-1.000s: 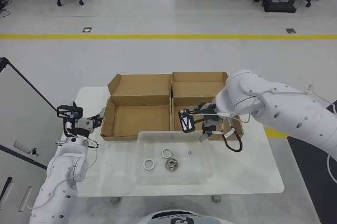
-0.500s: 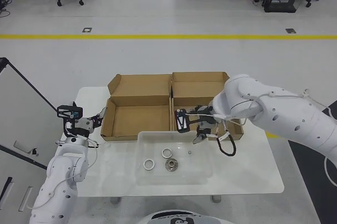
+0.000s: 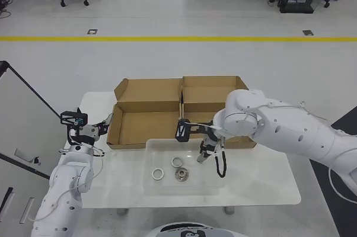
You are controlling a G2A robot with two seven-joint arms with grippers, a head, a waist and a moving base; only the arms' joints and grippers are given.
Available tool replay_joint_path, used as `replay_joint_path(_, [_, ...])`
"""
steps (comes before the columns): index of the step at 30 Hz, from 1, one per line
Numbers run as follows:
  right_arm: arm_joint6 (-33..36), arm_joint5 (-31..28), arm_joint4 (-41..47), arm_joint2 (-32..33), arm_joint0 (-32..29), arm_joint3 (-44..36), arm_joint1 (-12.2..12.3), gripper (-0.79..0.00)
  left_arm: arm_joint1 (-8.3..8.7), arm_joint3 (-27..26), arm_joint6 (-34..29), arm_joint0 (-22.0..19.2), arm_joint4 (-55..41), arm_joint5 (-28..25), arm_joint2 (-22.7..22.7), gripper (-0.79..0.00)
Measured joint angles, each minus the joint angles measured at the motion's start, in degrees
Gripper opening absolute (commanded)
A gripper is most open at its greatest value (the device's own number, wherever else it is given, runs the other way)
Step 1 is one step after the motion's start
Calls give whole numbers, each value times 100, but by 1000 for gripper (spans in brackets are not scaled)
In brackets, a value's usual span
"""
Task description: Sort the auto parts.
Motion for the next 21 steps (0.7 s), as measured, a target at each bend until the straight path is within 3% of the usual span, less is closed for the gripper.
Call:
replay_joint_path(8, [143, -57, -194, 41, -166, -175, -55, 0, 0, 0, 0, 0, 0, 0, 0, 0])
replay_joint_path(21, [401, -213, -395, 459, -557, -924, 328, 0, 0, 0, 0, 0, 0, 0, 0, 0])
